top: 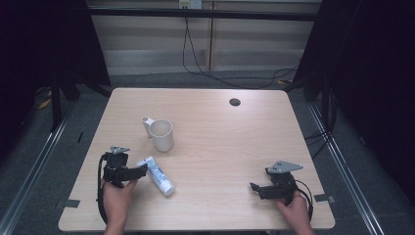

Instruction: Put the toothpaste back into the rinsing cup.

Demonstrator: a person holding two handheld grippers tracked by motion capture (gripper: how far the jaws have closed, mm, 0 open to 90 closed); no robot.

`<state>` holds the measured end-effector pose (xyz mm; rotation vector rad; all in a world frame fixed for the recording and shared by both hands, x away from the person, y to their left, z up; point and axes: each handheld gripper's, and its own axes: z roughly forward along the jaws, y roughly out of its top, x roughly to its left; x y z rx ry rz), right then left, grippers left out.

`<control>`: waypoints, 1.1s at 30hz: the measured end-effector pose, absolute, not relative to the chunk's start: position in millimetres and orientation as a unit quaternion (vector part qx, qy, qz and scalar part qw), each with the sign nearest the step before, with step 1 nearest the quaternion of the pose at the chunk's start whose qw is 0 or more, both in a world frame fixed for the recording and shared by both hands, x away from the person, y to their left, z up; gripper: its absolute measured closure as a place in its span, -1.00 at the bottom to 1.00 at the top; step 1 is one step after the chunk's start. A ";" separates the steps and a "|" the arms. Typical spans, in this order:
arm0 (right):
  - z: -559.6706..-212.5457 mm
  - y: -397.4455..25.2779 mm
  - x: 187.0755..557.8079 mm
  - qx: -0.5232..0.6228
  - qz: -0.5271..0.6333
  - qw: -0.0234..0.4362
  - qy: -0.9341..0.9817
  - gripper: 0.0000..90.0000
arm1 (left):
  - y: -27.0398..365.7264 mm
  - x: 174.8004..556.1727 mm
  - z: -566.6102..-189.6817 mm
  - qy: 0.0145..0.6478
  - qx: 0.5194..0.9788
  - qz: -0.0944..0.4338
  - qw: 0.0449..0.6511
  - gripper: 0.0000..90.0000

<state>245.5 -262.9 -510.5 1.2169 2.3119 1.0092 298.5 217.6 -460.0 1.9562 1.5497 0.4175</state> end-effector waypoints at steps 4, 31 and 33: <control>-510.5 -262.9 245.6 0.428 0.355 0.170 0.813 -0.65 | 213.9 301.3 -456.6 0.588 0.734 0.143 0.308 -0.46; -510.5 -263.0 245.6 0.428 0.355 0.170 0.814 -0.65 | 186.3 312.9 -470.3 0.597 0.741 0.107 0.288 -0.59; -510.5 -262.9 245.6 0.428 0.355 0.170 0.813 -0.65 | 183.8 313.5 -471.3 0.599 0.741 0.105 0.285 -0.59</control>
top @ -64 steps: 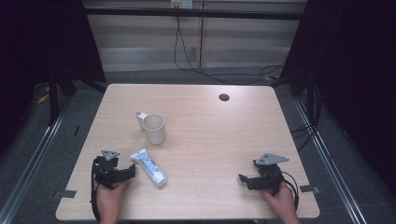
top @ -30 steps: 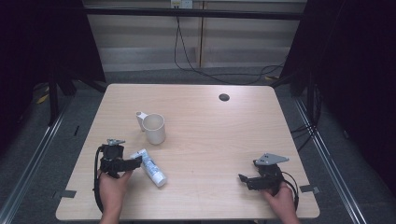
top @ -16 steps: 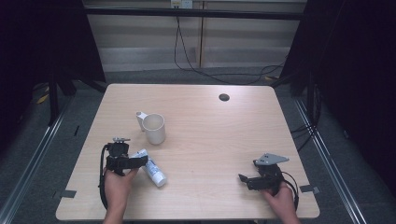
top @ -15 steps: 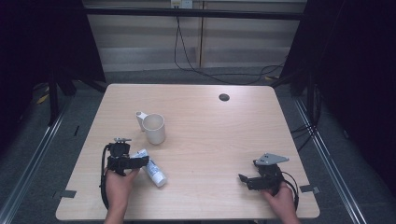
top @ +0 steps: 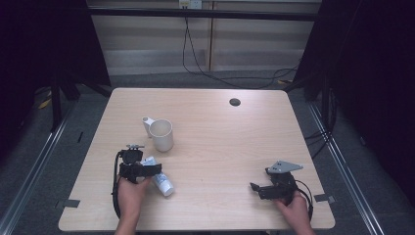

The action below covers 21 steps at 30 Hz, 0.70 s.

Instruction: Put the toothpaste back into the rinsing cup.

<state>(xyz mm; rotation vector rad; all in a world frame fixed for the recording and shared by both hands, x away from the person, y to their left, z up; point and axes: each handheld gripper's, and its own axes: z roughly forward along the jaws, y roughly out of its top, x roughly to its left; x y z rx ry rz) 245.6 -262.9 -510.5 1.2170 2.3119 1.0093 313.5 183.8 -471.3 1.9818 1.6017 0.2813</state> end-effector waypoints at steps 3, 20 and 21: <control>-510.5 -263.0 245.6 0.428 0.355 0.169 0.814 -0.65 | 180.7 315.5 -473.1 0.593 0.748 0.104 0.278 -0.57; -510.5 -263.0 245.6 0.428 0.355 0.170 0.814 -0.65 | 173.1 318.7 -477.2 0.586 0.761 0.105 0.259 -0.33; -510.5 -263.0 245.6 0.428 0.355 0.169 0.813 -0.65 | 172.9 319.2 -477.3 0.585 0.761 0.105 0.260 -0.33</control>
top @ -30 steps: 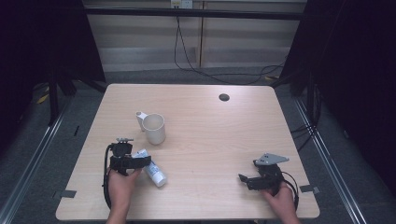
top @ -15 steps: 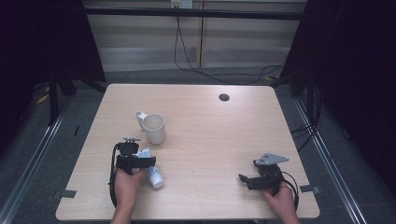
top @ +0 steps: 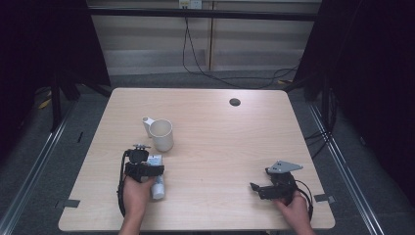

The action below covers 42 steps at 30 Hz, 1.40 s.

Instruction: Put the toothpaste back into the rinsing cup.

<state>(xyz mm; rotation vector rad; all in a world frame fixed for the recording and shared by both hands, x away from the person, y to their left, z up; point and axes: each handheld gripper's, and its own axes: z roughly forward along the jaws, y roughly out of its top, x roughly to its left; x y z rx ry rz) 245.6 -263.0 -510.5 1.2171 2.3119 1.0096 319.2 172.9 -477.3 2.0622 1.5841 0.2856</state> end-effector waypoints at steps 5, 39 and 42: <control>-510.5 -263.0 245.6 0.428 0.355 0.169 0.813 -0.65 | 172.1 322.8 -478.7 0.588 0.761 0.101 0.255 -0.33; -510.6 -263.0 246.0 0.426 0.356 0.170 0.814 -0.66 | 178.4 304.3 -435.1 0.530 0.775 0.149 0.310 0.51; -510.6 -263.0 246.0 0.426 0.356 0.170 0.814 -0.66 | 180.8 303.0 -431.4 0.527 0.772 0.149 0.323 0.50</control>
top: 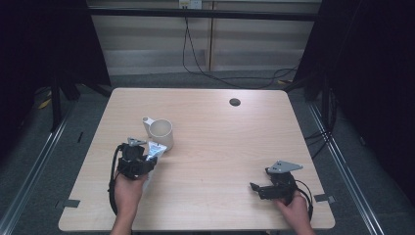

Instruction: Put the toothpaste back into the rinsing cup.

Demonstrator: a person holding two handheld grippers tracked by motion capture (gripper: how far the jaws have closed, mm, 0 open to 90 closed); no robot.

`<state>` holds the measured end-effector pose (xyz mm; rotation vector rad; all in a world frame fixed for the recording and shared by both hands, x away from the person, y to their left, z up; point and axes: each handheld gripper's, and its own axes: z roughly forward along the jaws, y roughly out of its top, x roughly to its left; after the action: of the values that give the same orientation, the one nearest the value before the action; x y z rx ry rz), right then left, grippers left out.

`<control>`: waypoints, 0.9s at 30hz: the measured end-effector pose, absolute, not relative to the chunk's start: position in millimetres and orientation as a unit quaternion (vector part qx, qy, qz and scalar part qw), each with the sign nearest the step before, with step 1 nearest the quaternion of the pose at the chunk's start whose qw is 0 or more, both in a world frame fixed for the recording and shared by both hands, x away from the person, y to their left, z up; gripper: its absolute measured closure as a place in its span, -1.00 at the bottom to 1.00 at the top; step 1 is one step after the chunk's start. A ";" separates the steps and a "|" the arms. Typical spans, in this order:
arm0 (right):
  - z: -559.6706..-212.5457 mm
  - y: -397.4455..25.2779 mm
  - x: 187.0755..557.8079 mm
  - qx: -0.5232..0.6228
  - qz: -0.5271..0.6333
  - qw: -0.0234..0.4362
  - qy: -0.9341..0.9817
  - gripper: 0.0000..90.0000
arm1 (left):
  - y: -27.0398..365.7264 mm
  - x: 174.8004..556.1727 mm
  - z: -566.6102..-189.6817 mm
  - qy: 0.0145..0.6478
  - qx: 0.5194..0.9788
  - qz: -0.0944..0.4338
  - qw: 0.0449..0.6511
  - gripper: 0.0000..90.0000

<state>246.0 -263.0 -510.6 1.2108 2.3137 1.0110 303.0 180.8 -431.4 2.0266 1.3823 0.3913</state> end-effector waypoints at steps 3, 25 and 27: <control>-510.6 -263.0 246.0 0.426 0.356 0.170 0.814 -0.66 | 181.6 302.1 -427.6 0.523 0.770 0.148 0.334 0.50; -510.6 -263.0 246.0 0.426 0.356 0.170 0.814 -0.66 | 189.1 301.5 -397.3 0.511 0.757 0.157 0.377 0.51; -510.6 -263.0 246.0 0.426 0.356 0.170 0.814 -0.66 | 189.7 300.5 -395.4 0.509 0.751 0.165 0.386 0.54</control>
<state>246.0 -263.0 -510.6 1.2113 2.3136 1.0112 300.5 189.7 -395.4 1.9129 1.2965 0.4207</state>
